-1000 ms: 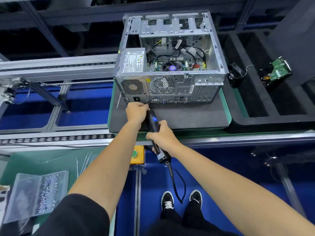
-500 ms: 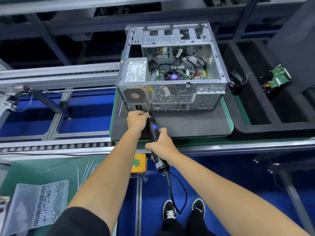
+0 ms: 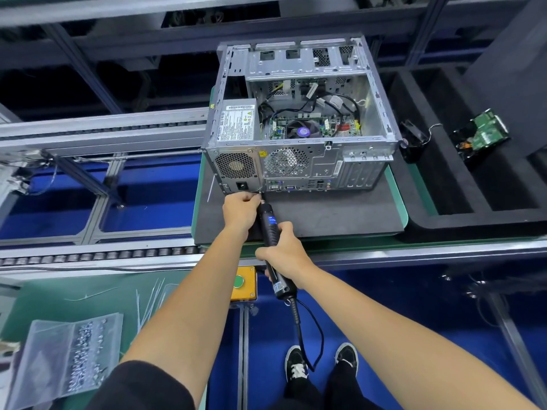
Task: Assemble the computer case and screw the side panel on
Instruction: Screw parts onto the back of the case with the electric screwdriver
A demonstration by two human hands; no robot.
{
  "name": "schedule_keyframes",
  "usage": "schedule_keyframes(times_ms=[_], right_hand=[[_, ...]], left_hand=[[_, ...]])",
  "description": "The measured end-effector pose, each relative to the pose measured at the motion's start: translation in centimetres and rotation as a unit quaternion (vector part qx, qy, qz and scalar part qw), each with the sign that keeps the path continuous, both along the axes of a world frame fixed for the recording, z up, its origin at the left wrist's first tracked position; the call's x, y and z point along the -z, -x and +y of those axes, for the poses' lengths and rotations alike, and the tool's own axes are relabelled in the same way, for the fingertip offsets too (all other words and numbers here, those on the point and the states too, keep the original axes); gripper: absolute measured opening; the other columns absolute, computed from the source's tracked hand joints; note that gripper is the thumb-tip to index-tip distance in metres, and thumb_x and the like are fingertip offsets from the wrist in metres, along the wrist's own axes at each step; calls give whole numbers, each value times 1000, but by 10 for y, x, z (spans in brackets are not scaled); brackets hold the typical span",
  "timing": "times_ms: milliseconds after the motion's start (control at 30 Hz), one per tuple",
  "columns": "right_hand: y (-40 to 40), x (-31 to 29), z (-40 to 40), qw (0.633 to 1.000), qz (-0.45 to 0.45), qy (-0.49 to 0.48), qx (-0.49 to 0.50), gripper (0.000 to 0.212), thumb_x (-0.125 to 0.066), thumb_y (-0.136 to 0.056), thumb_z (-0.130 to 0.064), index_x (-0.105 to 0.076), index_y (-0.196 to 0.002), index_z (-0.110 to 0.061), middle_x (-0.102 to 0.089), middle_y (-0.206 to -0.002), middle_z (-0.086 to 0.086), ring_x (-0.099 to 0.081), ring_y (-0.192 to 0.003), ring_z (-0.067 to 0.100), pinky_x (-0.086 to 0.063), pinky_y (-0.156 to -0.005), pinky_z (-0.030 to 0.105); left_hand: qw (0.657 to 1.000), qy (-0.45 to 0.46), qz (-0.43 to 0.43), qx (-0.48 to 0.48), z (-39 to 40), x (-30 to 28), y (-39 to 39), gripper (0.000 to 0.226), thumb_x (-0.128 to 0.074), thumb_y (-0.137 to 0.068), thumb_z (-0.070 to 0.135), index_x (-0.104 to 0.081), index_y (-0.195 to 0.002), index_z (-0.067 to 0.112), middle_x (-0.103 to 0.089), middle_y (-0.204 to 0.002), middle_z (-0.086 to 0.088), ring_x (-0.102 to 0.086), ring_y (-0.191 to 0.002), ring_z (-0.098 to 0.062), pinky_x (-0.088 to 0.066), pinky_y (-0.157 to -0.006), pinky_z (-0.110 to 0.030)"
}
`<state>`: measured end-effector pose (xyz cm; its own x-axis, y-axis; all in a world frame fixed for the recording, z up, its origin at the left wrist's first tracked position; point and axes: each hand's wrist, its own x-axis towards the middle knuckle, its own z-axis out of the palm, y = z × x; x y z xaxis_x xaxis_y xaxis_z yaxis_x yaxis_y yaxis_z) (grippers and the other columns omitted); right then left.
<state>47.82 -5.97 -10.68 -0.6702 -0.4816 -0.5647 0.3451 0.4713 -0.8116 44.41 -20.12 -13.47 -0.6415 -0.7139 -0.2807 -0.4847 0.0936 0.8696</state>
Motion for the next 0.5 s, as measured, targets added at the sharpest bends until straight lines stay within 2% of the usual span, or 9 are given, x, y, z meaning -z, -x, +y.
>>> schedule_keyframes(times_ms=[133, 233, 333, 500], right_hand=[[1, -1, -1, 1000, 0, -2, -5, 57, -71, -78, -10, -31, -118, -19, -54, -107, 16, -60, -77, 28, -59, -76, 48], [3, -1, -2, 1000, 1, -2, -6, 58, -71, -79, -11, -31, -120, -18, -55, -108, 16, -61, -78, 28, -59, -77, 48], [4, -1, -3, 1000, 2, 1, 0, 56, -72, -78, -11, -32, -118, -18, -55, -106, 15, -61, -77, 27, -59, -76, 48], [3, 1, -5, 1000, 8, -4, -1, 57, -73, -78, -12, -31, -117, -19, -54, -104, 12, -63, -77, 27, -61, -72, 44]], left_hand=[[1000, 4, 4, -7, 1, 0, 1, 19, -65, -87, 19, -69, -69, 13, -63, -67, -4, -51, -69, -18, -50, -69, -36], [1000, 26, -1, -10, 2, 1, 1, 18, -64, -87, 20, -71, -74, 9, -68, -79, -16, -47, -63, -13, -39, -62, -26], [1000, 21, -5, -9, 1, 1, 1, 17, -63, -88, 21, -72, -79, 10, -69, -84, -12, -50, -66, -13, -40, -64, -25], [1000, 14, 0, -7, 0, 2, 0, 18, -62, -89, 21, -73, -91, 7, -70, -89, -9, -56, -76, -18, -50, -74, -34]])
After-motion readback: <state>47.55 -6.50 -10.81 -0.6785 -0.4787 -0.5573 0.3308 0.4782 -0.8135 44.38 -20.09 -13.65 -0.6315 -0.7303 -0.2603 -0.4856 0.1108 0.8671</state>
